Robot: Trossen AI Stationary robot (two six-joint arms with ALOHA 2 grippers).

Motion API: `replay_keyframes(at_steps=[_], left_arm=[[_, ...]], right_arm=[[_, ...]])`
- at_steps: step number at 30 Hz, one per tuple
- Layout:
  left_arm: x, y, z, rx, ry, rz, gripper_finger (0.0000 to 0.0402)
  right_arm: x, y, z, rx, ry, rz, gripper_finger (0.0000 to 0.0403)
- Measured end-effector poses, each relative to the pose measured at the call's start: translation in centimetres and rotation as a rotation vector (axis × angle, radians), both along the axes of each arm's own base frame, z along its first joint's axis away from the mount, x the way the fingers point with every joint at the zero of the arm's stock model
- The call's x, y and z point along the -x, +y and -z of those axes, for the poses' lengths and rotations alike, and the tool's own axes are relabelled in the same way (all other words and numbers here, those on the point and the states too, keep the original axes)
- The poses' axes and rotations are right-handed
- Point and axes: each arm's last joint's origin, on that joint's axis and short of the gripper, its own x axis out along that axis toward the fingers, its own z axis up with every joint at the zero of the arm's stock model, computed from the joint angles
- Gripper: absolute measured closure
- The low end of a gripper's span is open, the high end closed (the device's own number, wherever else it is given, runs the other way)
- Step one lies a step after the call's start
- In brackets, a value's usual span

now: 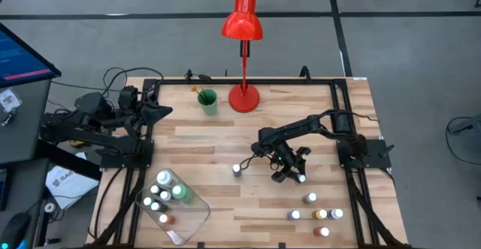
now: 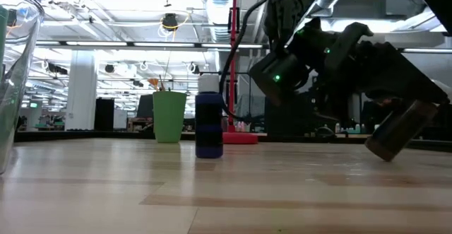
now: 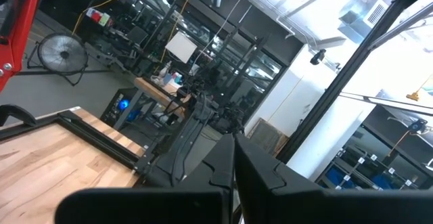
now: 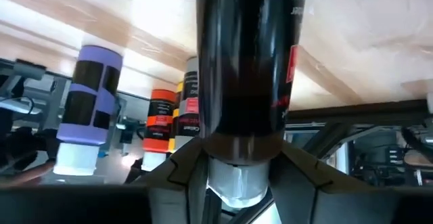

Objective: Pick & Place Paint Supplies
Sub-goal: Adjust the brown coloring bottle to the center of the table

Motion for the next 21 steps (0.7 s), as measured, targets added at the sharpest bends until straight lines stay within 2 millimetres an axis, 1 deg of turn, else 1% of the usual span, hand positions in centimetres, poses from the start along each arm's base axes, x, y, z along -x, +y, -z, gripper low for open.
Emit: replay_keyframes(at_steps=[3, 5, 9, 16, 19, 21], left_arm=[[0.0, 0.0, 0.0, 0.000, 0.000, 0.000, 0.0400], [0.0, 0.0, 0.0, 0.000, 0.000, 0.000, 0.0400], [0.0, 0.0, 0.0, 0.000, 0.000, 0.000, 0.0400], [0.0, 0.0, 0.0, 0.000, 0.000, 0.000, 0.0400], [0.0, 0.0, 0.0, 0.000, -0.001, 0.000, 0.0400], [0.0, 0.0, 0.0, 0.000, 0.000, 0.000, 0.0400]], right_arm=[[0.0, 0.0, -0.2, -0.004, -0.019, -0.005, 0.0275], [0.0, 0.0, -0.5, 0.002, -0.039, -0.011, 0.0267], [0.1, -0.1, -1.2, 0.006, -0.060, -0.014, 0.0237], [-0.4, -0.1, -1.6, 0.018, -0.130, -0.016, 0.0190], [-1.0, -0.2, -2.4, 0.070, -0.160, -0.057, 0.0180], [-1.2, 0.0, -3.5, 0.104, -0.215, -0.083, 0.0179]])
